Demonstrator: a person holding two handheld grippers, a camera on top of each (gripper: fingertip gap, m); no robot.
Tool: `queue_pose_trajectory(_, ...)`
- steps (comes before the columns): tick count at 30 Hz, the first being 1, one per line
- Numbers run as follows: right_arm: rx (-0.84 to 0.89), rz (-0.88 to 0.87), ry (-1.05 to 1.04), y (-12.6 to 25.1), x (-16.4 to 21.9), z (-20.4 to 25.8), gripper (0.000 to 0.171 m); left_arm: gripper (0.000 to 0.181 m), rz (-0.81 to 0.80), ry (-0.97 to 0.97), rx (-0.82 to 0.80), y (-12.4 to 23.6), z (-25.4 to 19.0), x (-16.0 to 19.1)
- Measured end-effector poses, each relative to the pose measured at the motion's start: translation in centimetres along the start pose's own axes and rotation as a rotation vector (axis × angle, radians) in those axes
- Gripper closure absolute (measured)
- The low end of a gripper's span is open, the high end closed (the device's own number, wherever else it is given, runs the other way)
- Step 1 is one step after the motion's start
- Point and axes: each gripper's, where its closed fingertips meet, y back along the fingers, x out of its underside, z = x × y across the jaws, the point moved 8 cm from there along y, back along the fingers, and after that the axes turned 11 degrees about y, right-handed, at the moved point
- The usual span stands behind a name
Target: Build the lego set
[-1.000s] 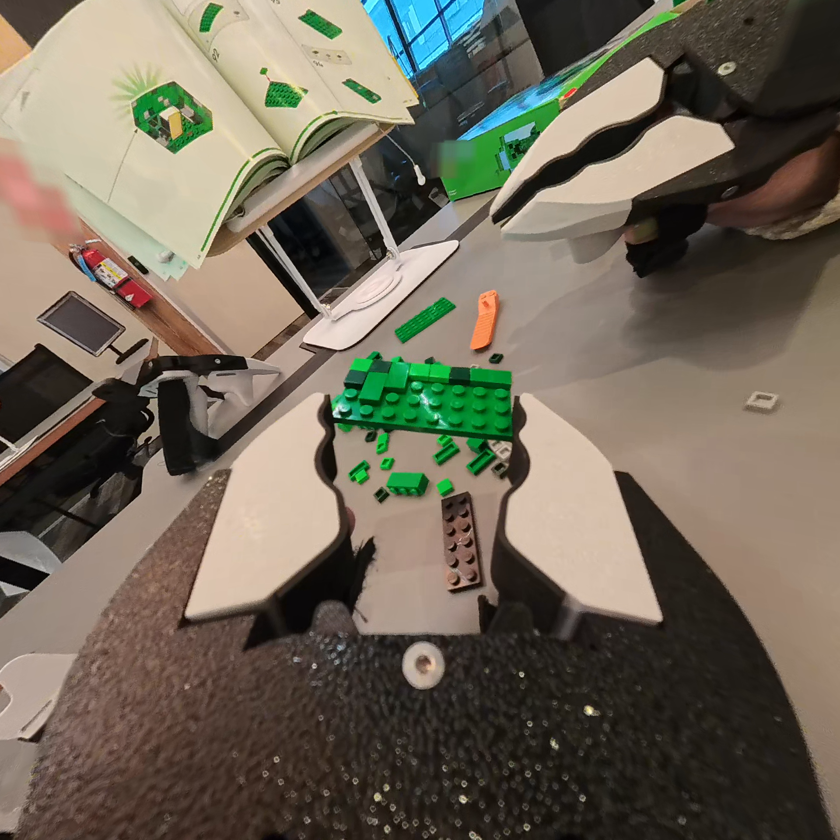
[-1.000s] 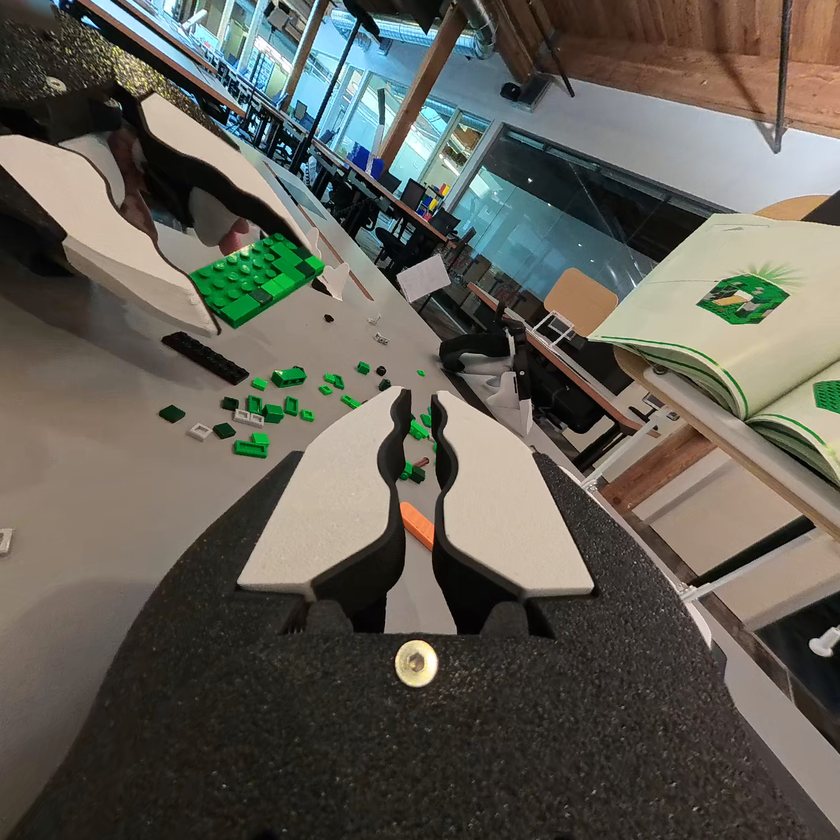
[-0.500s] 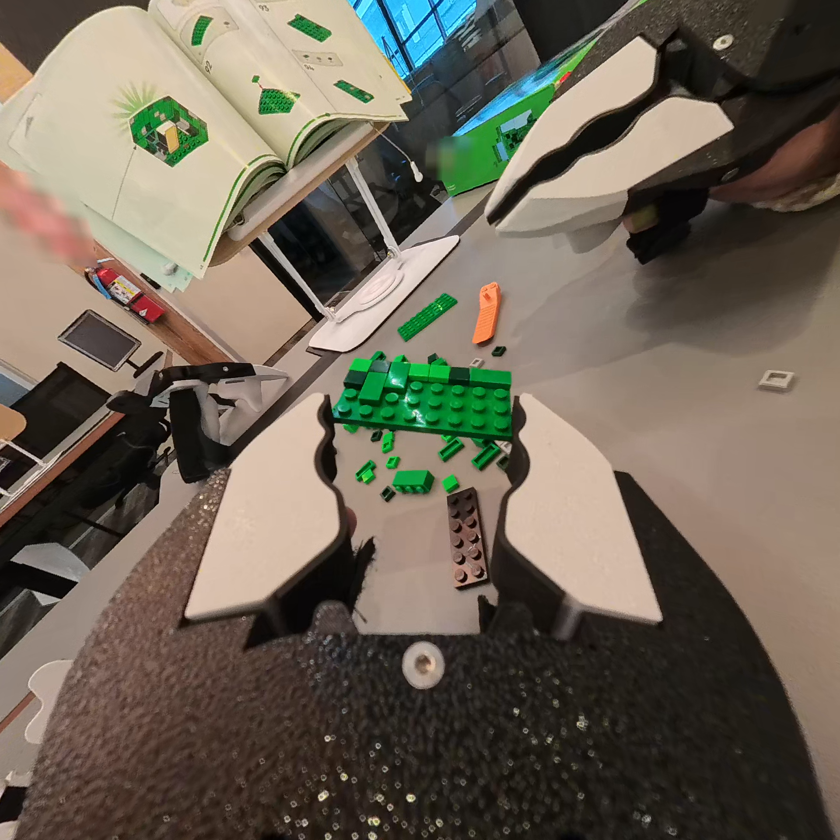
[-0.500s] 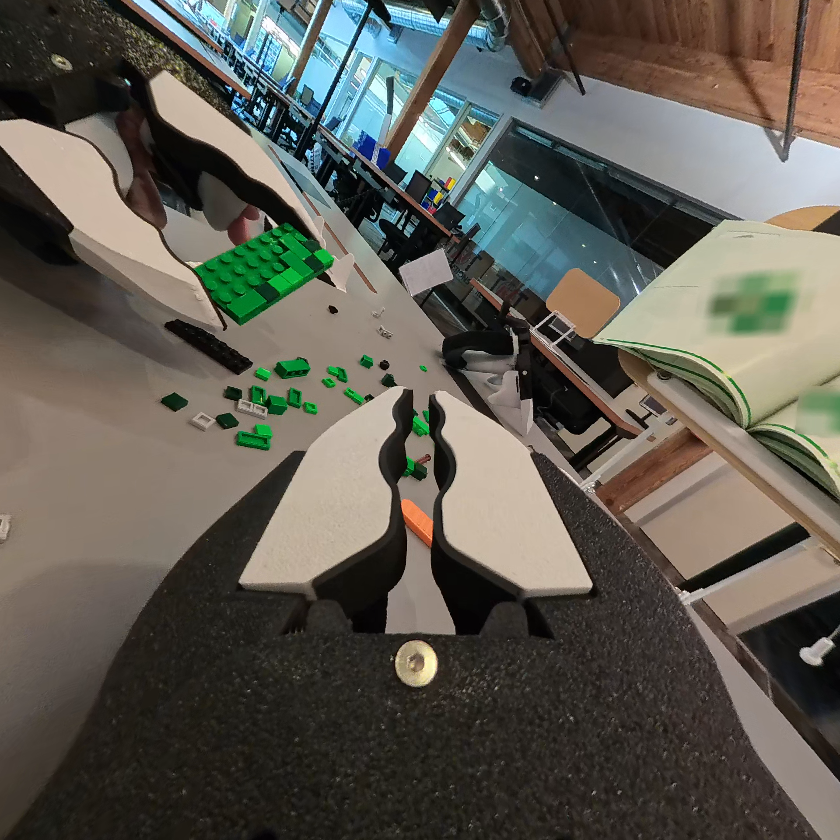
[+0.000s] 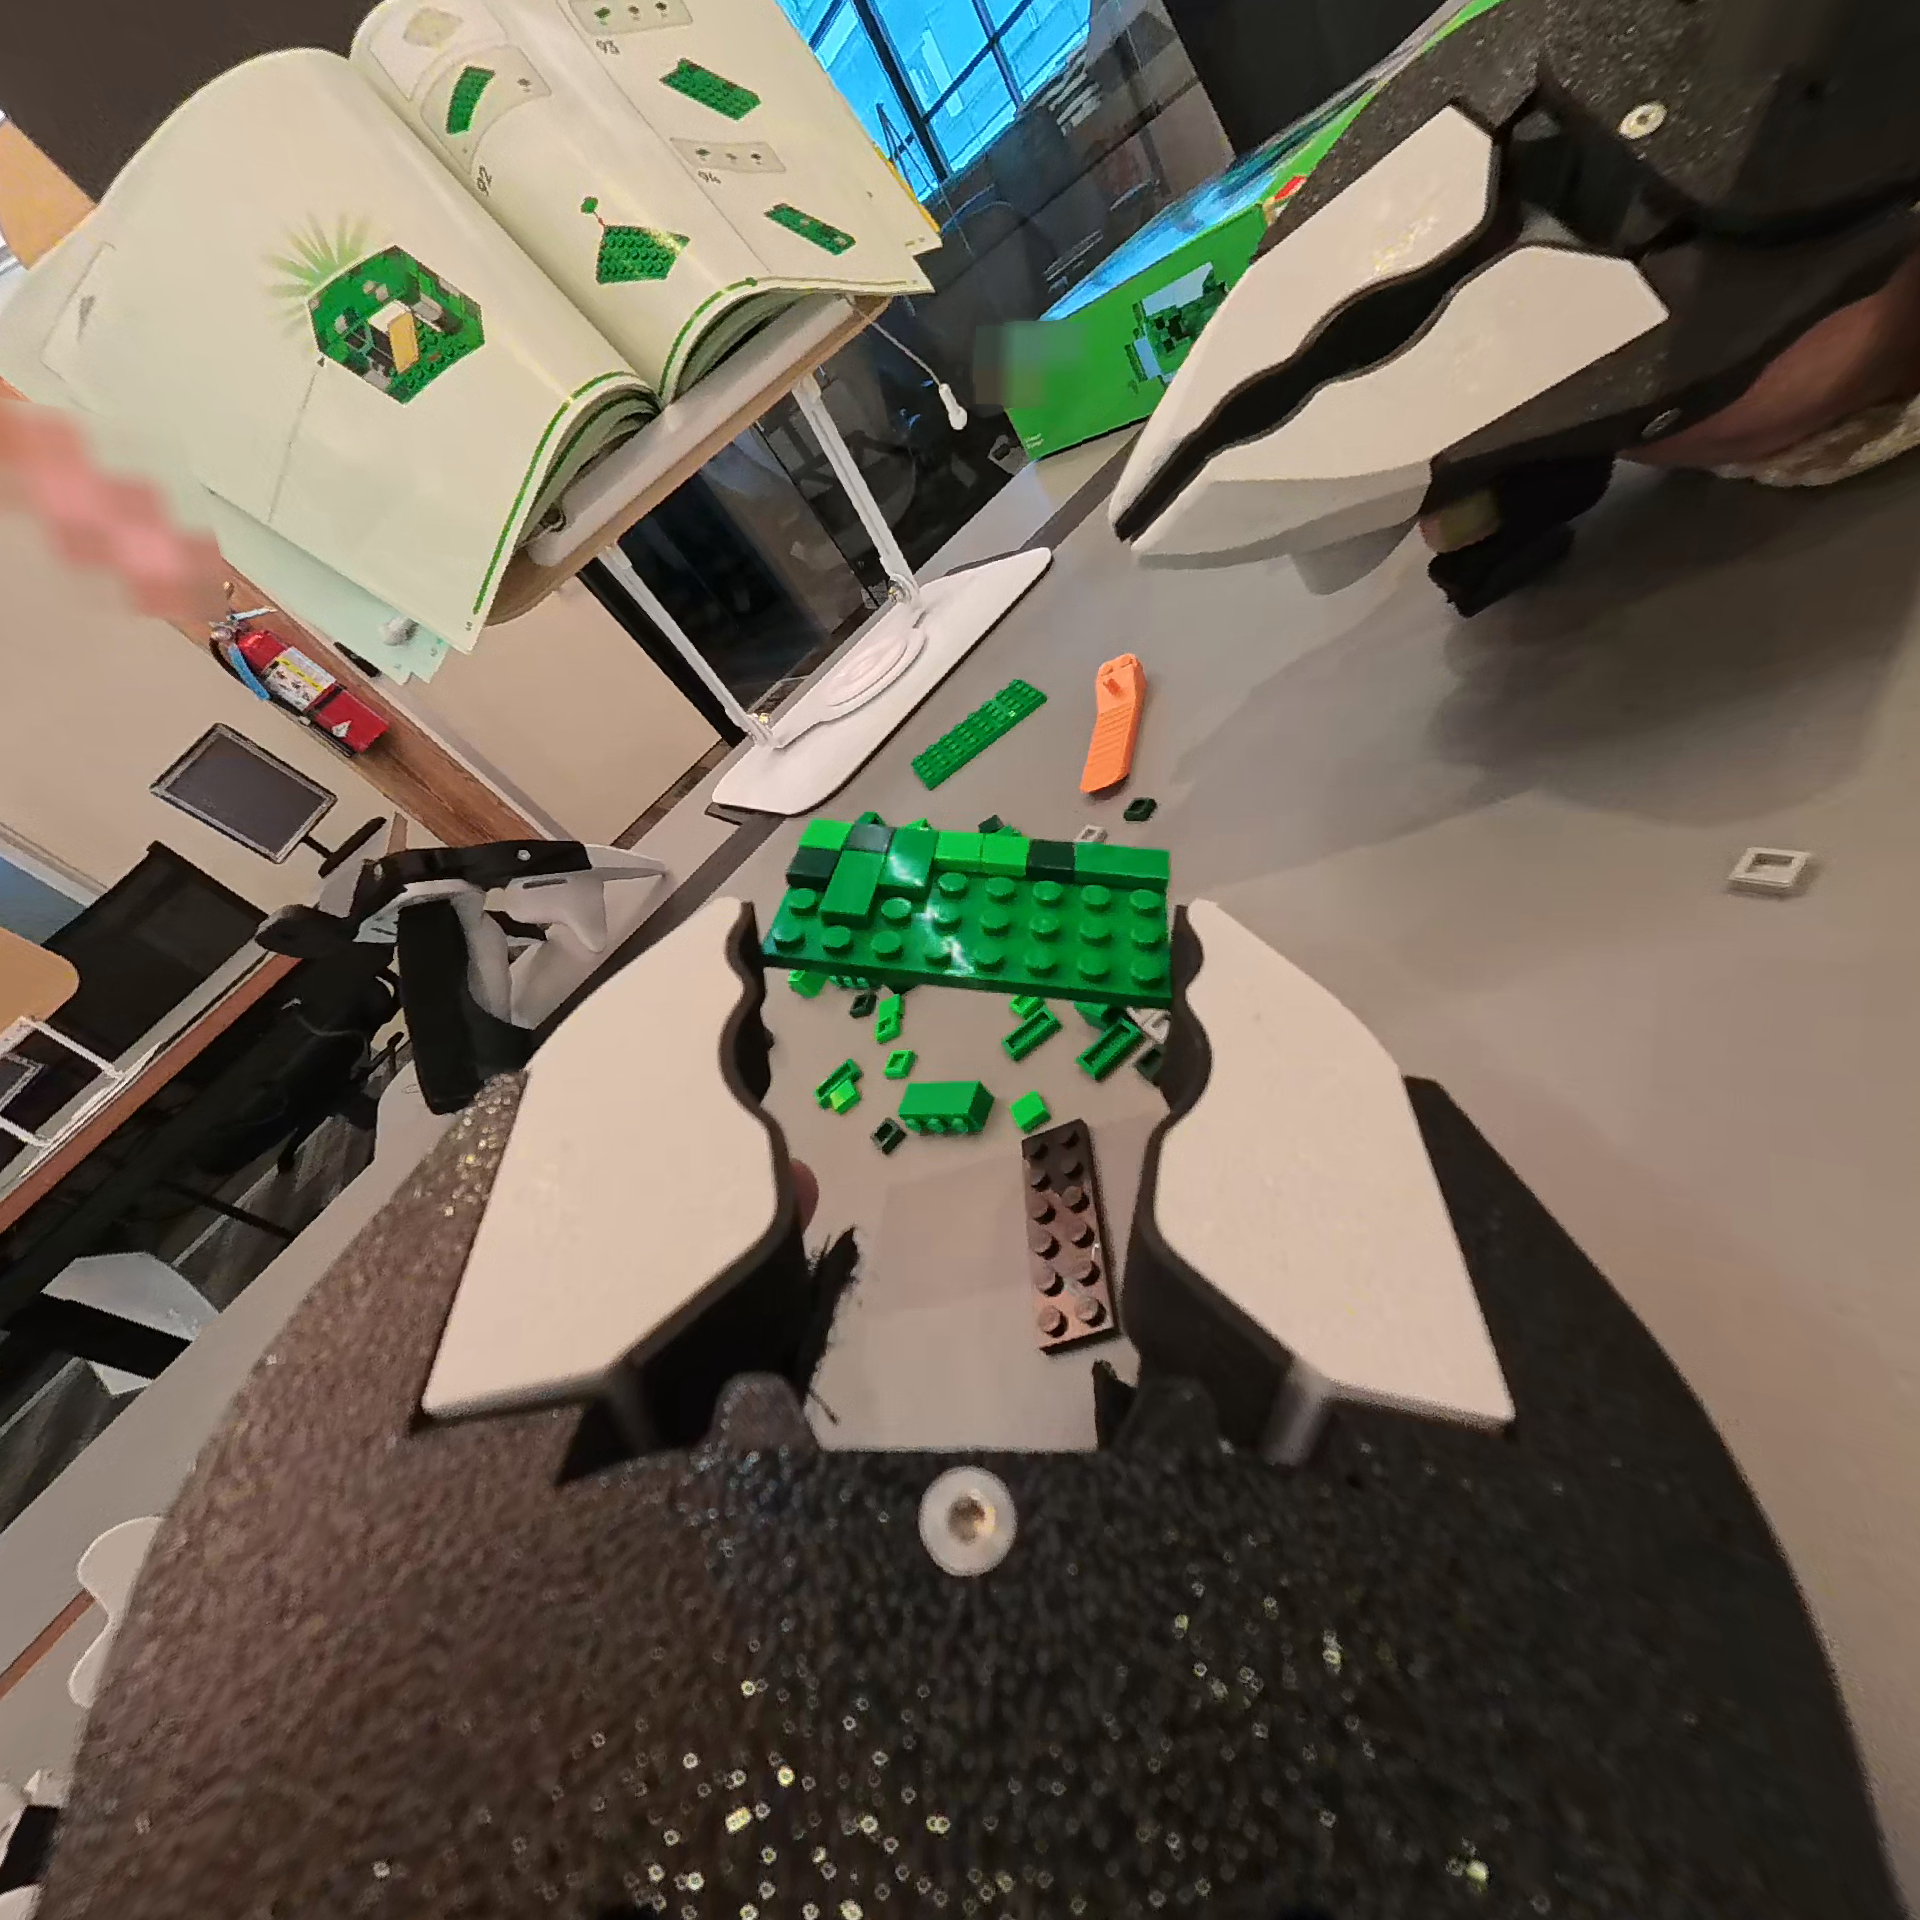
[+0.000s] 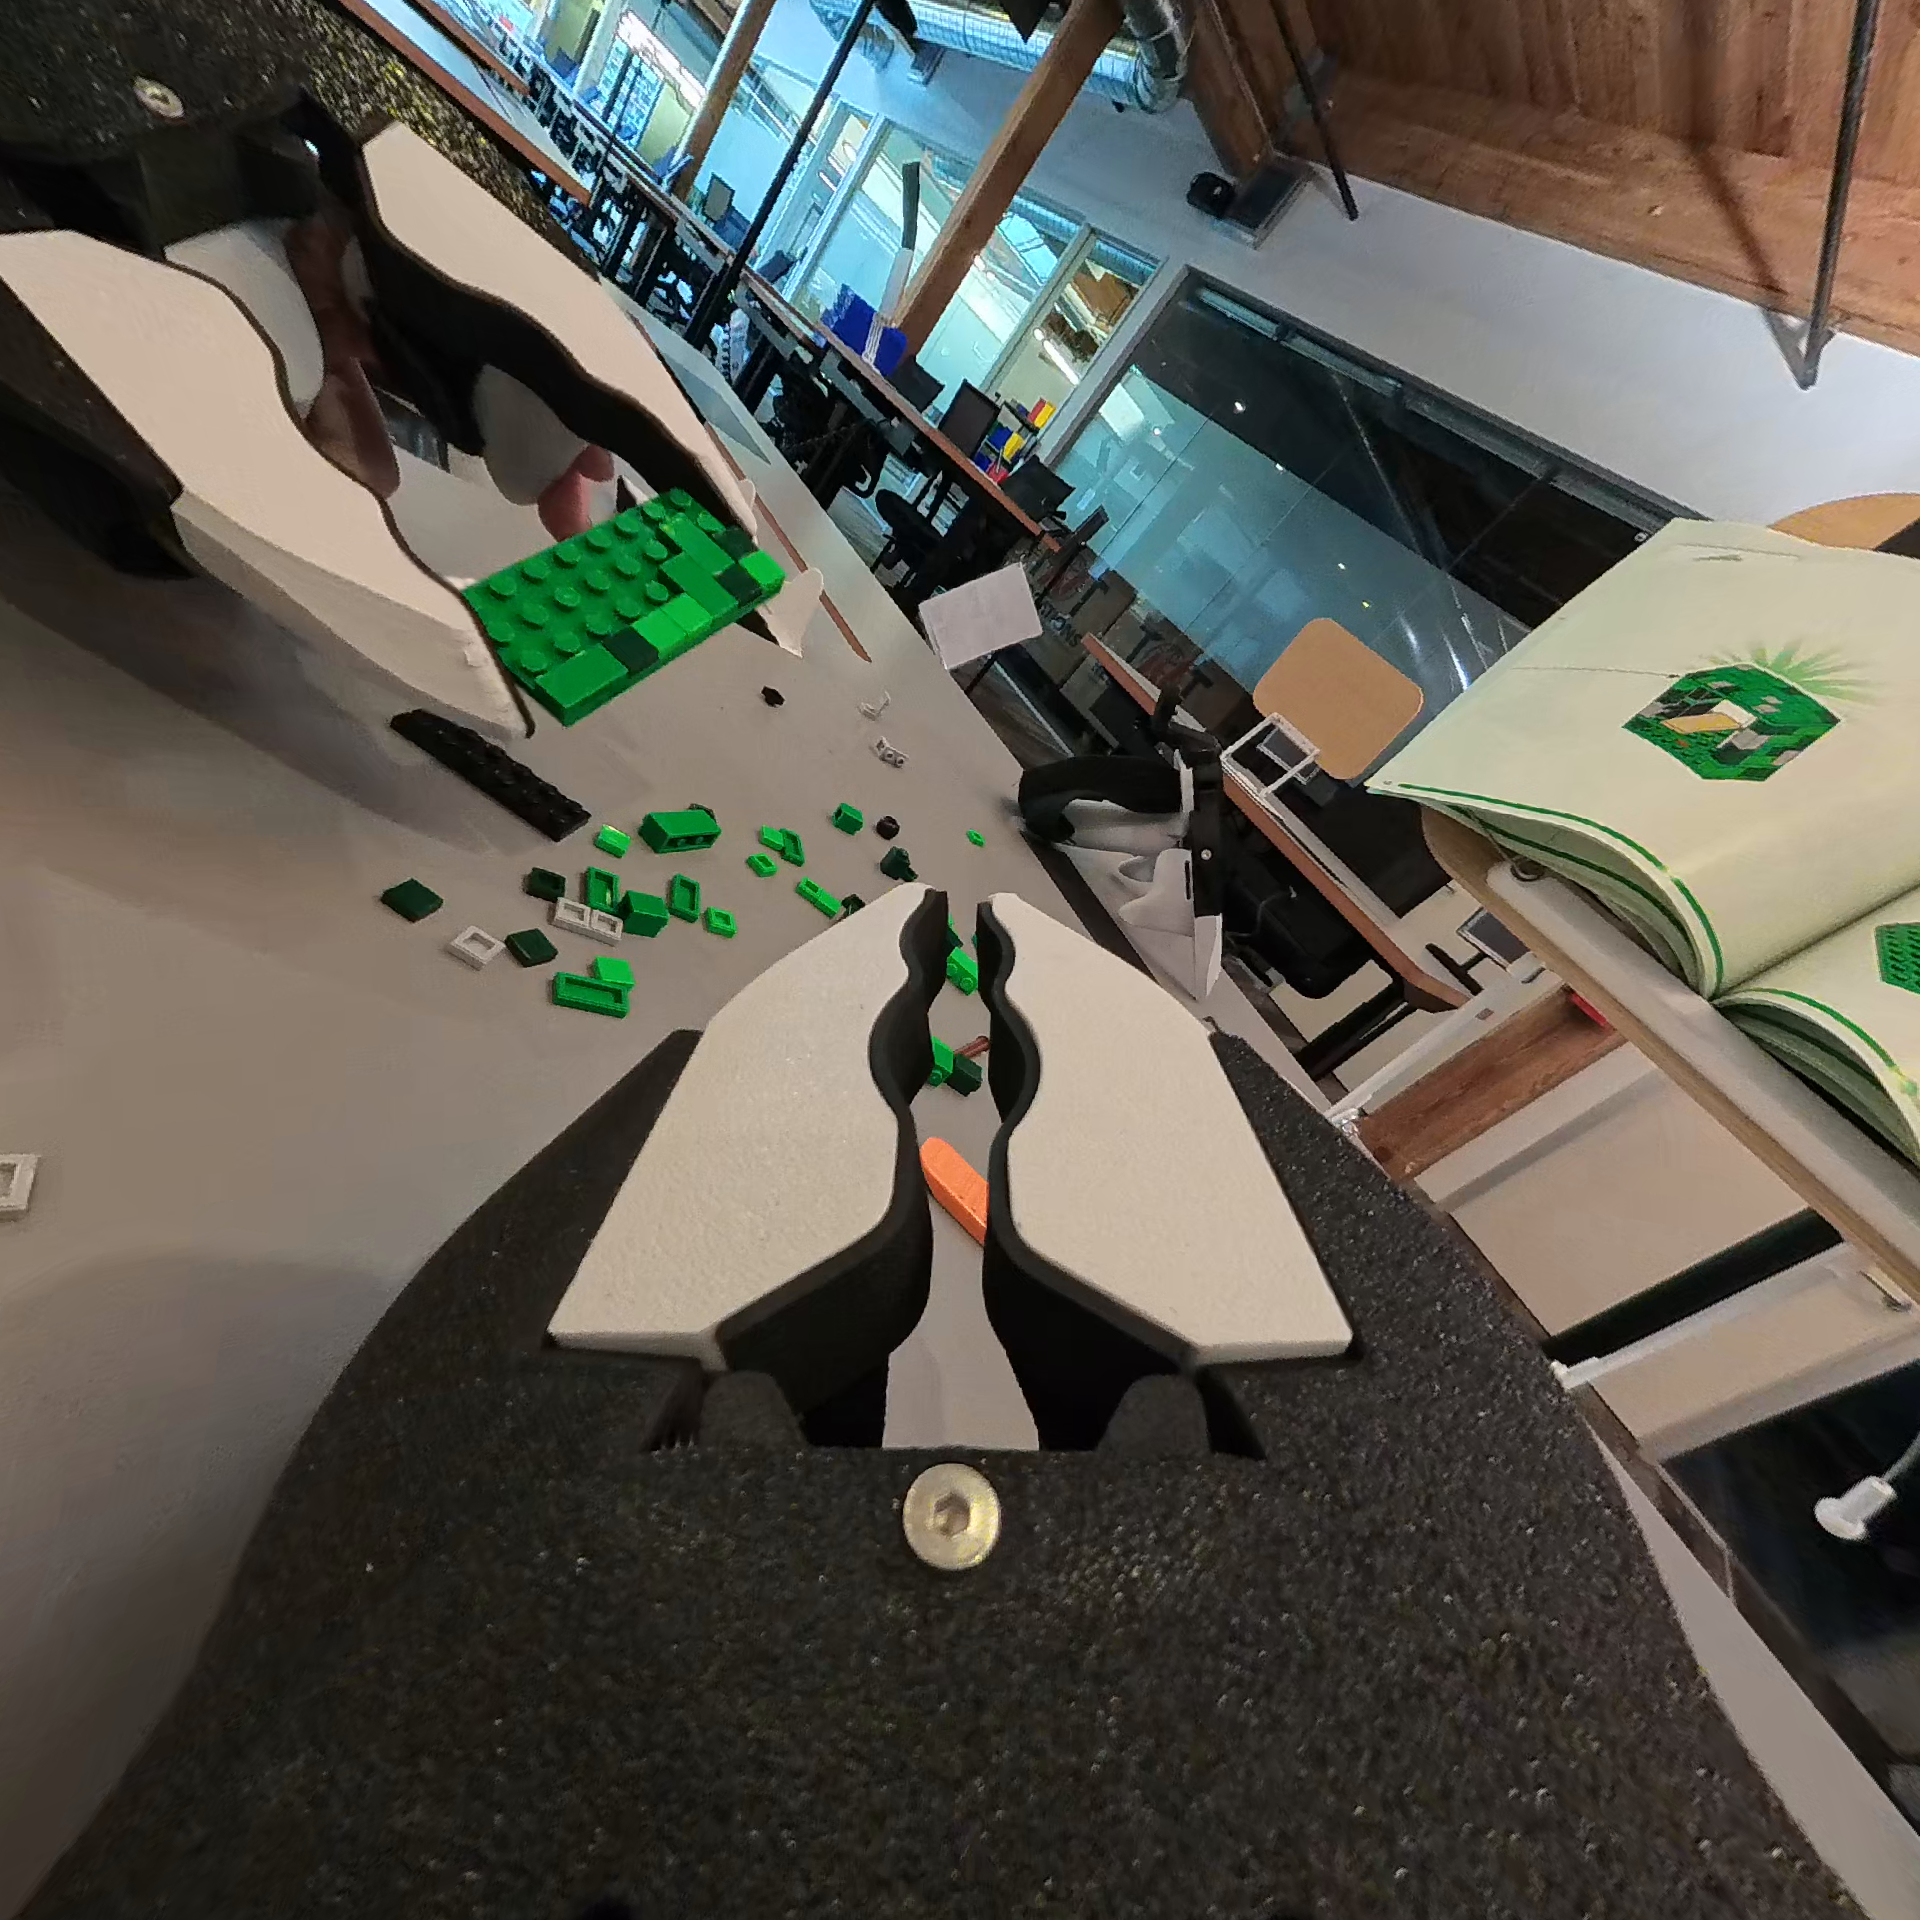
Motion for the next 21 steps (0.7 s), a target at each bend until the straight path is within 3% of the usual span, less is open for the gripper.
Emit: queue_pose_trajectory(21,0.000,0.007,0.005,-0.07,0.05,0.02,0.168,0.107,-0.001,0.004,-0.008,0.00,0.04,-0.02)
